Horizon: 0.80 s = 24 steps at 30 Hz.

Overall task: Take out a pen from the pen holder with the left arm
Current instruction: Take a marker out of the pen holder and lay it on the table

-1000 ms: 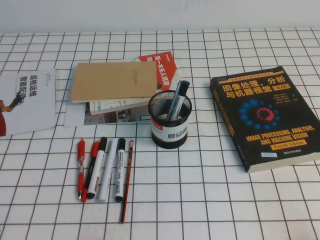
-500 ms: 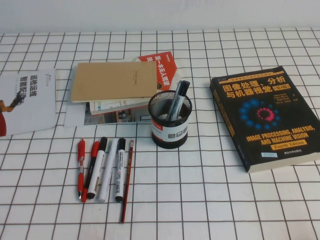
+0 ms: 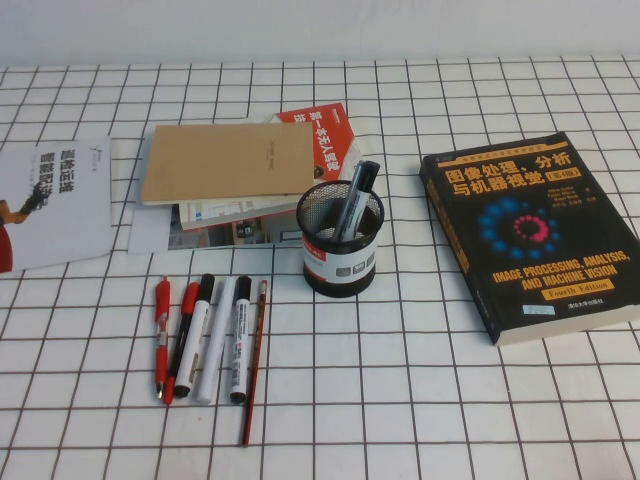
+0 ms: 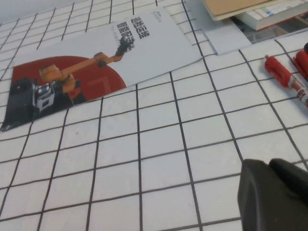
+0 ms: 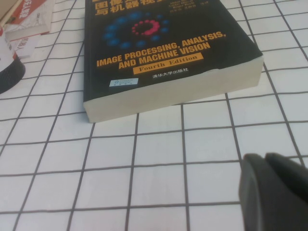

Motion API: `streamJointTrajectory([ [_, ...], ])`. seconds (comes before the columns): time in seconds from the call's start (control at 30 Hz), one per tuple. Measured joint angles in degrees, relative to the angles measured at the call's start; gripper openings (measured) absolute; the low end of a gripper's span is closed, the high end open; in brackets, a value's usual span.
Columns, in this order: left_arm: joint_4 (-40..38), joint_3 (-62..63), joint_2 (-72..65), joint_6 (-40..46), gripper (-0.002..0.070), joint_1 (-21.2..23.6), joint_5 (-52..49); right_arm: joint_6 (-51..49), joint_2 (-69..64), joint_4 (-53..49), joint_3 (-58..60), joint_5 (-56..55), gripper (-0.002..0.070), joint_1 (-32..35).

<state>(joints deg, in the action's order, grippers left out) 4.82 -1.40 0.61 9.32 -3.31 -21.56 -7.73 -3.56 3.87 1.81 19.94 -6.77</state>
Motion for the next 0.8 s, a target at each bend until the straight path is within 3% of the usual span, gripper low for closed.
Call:
streamJointTrajectory([
  [0.13, -2.4, -0.1, 0.0, -4.1, -0.0001, 0.0, 3.8, 0.0, 0.0, 0.0, 0.0, 0.0, -0.0016, 0.0],
  [0.37, -25.4, -0.1, 0.0, -25.4, -0.0001, 0.0, 21.0, 0.0, 0.0, 0.0, 0.0, 0.0, -0.0016, 0.0],
  [0.8, -29.2, -0.1, 0.0, -23.5, -0.0001, 0.0, 25.2, 0.0, 0.0, 0.0, 0.0, 0.0, -0.0016, 0.0],
])
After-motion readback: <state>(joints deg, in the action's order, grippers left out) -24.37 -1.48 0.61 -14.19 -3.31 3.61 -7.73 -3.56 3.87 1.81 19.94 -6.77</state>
